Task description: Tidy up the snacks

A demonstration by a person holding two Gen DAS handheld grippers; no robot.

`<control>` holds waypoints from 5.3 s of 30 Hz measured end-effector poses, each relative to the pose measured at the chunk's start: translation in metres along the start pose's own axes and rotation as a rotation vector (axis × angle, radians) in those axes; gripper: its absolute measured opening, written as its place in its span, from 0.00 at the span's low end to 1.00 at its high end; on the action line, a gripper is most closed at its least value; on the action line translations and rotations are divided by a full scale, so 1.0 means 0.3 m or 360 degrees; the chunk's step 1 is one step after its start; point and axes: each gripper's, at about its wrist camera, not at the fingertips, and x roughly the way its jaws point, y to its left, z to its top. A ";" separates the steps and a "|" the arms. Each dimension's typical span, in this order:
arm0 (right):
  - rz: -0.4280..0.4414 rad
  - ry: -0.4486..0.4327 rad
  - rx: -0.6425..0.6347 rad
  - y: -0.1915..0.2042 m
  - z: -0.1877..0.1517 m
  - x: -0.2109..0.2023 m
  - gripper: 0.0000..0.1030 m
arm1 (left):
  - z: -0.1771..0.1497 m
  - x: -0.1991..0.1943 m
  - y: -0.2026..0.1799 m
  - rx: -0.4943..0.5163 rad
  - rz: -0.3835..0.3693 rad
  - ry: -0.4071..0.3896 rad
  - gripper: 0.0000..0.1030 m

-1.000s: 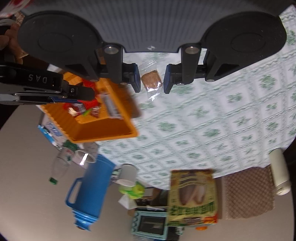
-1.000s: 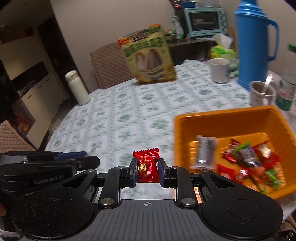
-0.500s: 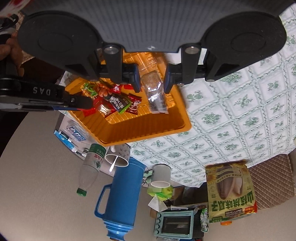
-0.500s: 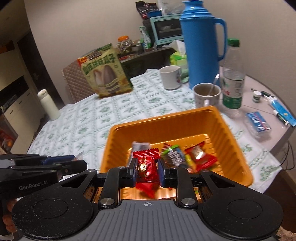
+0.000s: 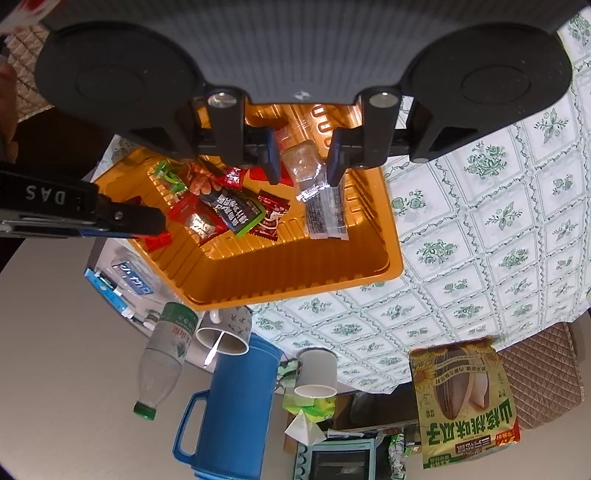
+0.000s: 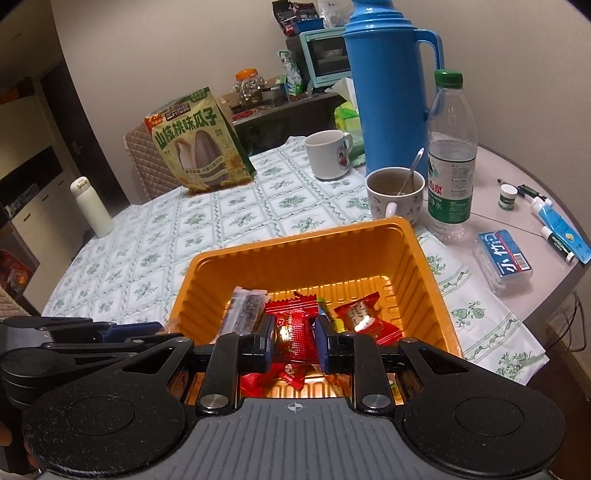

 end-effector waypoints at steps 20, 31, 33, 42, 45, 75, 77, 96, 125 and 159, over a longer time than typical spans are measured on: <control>0.0055 -0.0006 0.0032 -0.079 0.019 -0.016 0.23 | -0.008 -0.009 -0.007 -0.0062 0.0050 0.0029 0.28; 0.0172 0.0075 -0.0008 -0.063 0.000 0.036 0.23 | -0.022 -0.126 0.034 -0.0224 0.0161 -0.0058 0.31; 0.0196 0.0086 -0.0032 -0.053 -0.004 0.052 0.23 | -0.034 -0.146 0.040 -0.0253 0.0191 -0.0068 0.32; 0.0247 0.0093 -0.0004 -0.059 -0.013 0.098 0.63 | -0.104 -0.244 0.064 -0.0382 0.0336 -0.0091 0.44; 0.0224 0.0102 -0.0002 -0.062 -0.011 0.084 0.63 | -0.122 -0.274 0.078 -0.0415 0.0361 -0.0078 0.49; 0.0217 0.0398 -0.0132 0.503 -0.274 -0.120 0.87 | -0.421 -0.671 0.373 -0.0457 0.0395 0.0038 0.66; 0.0210 0.0406 -0.0161 0.543 -0.298 -0.128 0.87 | -0.441 -0.691 0.387 -0.0451 0.0385 0.0038 0.66; 0.0208 0.0373 -0.0240 0.729 -0.385 -0.185 0.87 | -0.543 -0.791 0.445 -0.0448 0.0357 0.0027 0.66; 0.0199 0.0370 -0.0235 0.721 -0.392 -0.203 0.87 | -0.535 -0.793 0.428 -0.0434 0.0343 0.0006 0.66; 0.0186 0.0359 -0.0242 0.746 -0.393 -0.204 0.87 | -0.532 -0.802 0.445 -0.0429 0.0332 -0.0010 0.66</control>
